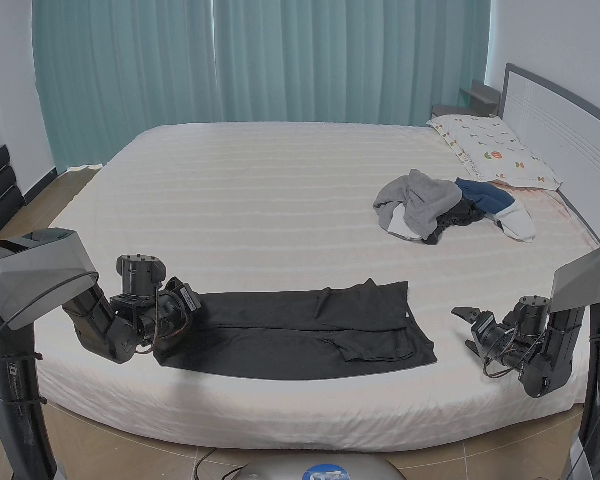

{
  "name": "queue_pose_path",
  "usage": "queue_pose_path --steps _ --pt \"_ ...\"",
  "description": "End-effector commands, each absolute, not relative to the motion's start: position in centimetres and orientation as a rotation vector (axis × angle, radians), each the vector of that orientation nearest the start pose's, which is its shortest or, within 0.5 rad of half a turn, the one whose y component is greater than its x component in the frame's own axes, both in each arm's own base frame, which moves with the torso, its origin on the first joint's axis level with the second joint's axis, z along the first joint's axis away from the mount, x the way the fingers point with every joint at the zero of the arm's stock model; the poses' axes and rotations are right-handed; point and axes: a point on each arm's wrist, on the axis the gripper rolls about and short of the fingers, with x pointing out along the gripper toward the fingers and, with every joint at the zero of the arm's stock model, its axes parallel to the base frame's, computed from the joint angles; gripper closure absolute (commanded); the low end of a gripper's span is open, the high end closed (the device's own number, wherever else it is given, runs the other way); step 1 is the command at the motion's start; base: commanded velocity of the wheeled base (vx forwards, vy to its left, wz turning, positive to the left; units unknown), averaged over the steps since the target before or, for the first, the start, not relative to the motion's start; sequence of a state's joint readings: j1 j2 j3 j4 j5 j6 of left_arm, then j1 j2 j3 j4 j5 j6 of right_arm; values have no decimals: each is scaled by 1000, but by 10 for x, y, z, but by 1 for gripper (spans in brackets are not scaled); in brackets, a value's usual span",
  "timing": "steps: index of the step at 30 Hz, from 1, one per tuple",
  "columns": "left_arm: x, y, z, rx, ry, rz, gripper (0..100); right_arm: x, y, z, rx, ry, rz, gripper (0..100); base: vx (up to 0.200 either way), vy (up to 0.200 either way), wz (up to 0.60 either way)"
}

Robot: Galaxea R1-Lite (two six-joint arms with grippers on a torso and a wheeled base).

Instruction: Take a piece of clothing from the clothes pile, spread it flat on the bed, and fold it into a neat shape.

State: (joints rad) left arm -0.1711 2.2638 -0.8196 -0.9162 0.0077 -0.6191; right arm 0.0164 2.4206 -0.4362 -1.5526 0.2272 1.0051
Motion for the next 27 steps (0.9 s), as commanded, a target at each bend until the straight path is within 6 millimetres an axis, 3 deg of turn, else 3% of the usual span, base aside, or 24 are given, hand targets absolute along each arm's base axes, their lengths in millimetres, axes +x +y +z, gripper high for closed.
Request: queue_pose_path --steps 1,20,27 --pt "371 -86 45 -541 535 -36 100 317 11 -34 1028 506 11 0 0 -200 0" --pt "372 -163 74 -513 654 -99 100 317 11 -35 1025 506 11 0 0 -200 0" --pt "378 -183 71 -531 676 -113 100 317 11 -35 1022 507 11 0 0 -200 0"
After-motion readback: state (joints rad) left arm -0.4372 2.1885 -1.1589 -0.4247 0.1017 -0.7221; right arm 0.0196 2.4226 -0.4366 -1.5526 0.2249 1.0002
